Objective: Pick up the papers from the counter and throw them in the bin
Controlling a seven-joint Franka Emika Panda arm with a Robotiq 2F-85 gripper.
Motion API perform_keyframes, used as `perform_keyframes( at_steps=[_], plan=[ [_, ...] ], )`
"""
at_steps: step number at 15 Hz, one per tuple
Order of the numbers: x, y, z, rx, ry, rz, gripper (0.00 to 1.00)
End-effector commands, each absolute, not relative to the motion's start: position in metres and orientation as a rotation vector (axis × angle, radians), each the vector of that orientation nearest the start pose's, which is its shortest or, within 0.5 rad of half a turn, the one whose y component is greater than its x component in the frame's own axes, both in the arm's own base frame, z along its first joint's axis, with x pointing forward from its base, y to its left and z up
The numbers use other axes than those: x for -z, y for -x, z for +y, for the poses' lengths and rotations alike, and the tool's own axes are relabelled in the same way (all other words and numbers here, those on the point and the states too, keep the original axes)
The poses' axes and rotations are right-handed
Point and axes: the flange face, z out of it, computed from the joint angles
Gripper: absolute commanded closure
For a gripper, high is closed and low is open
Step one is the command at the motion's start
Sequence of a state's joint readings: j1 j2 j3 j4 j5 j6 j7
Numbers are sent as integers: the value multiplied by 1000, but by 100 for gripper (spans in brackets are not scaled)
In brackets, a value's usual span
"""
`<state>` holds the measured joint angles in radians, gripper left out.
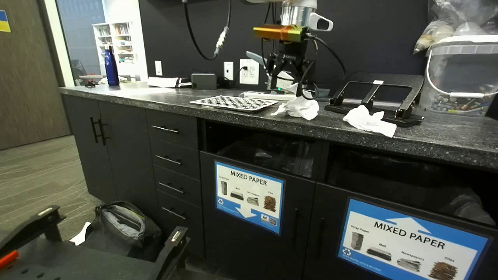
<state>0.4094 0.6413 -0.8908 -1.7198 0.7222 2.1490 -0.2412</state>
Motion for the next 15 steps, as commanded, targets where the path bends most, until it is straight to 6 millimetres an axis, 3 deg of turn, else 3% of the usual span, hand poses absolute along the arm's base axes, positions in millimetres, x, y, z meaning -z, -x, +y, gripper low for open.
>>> perform_keyframes(
  at_steps=[1, 4, 5, 6, 8, 13, 15],
  plan=[
    [-312, -687, -235, 299, 3007, 758, 0],
    [-294, -710, -244, 334, 3106, 748, 0],
    [-285, -714, -244, 334, 3129, 740, 25],
    [-285, -715, -247, 291, 3138, 748, 27],
    [-279, -715, -245, 201, 3159, 755, 44],
    [-288, -714, -238, 55, 3175, 743, 82],
    [-290, -710, -227, -16, 3183, 709, 92]
  ],
)
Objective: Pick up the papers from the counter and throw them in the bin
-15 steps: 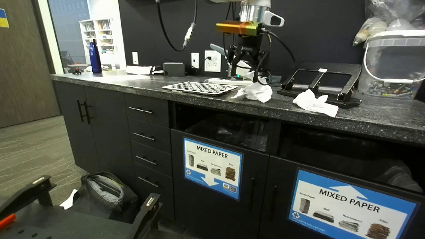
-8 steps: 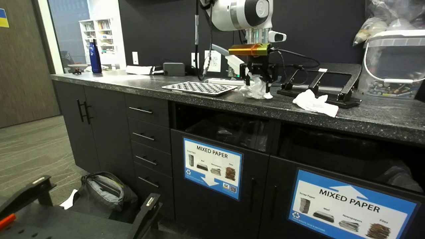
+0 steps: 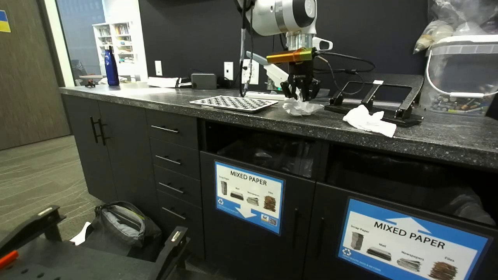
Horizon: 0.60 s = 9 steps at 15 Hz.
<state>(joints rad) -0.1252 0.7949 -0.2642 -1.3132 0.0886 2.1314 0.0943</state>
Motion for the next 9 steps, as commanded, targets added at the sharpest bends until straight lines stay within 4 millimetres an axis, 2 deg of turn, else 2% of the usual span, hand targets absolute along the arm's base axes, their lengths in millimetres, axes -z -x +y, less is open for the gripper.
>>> perform_keyframes(
  at_steps=[1, 5, 9],
  plan=[
    [-294, -706, -221, -64, 3177, 675, 91],
    [-302, -674, -171, -278, 3137, 486, 91],
    [-317, -635, -120, -369, 3120, 341, 89]
  ],
)
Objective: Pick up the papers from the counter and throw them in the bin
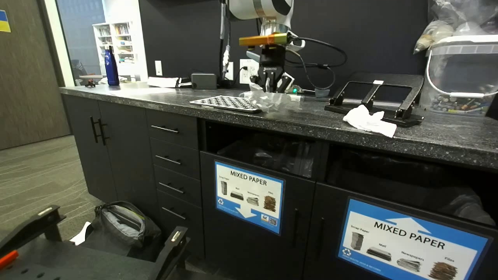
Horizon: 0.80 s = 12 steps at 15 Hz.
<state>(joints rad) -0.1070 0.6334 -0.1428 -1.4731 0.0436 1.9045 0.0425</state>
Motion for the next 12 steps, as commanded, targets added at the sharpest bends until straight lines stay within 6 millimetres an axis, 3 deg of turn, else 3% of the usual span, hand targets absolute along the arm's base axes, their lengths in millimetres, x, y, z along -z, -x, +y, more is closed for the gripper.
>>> perform_keyframes(
  at_steps=[1, 4, 7, 9, 10, 12],
  plan=[
    [-321, -623, -110, -388, 3115, 324, 90],
    [-323, -583, -79, -478, 3114, 263, 93],
    [-305, -551, -47, -459, 3122, 247, 93],
    [-285, -535, -26, -352, 3139, 299, 92],
    [-289, -526, -14, -251, 3169, 297, 92],
    [-268, -509, 5, -127, 3212, 281, 92]
  ],
)
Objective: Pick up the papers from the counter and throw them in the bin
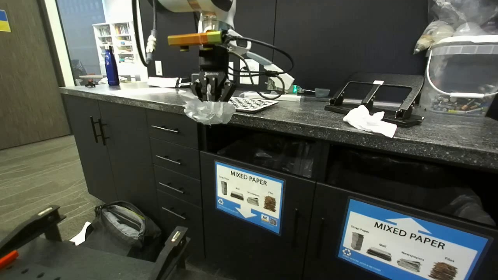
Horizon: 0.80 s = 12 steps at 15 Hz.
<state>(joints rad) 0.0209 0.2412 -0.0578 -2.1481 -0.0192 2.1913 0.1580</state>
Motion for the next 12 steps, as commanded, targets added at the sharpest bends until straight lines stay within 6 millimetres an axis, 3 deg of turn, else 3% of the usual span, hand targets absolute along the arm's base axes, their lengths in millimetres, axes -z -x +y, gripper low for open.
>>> perform_keyframes(
  at_steps=[1, 3, 6, 10, 12],
  plan=[
    [-256, -501, 13, -69, 3241, 237, 93],
    [-232, -488, 30, 67, 3279, 195, 92],
    [-198, -477, 43, 276, 3245, 286, 93],
    [-155, -480, 36, 504, 3117, 445, 93],
    [-141, -496, 23, 639, 3050, 512, 92]
  ],
)
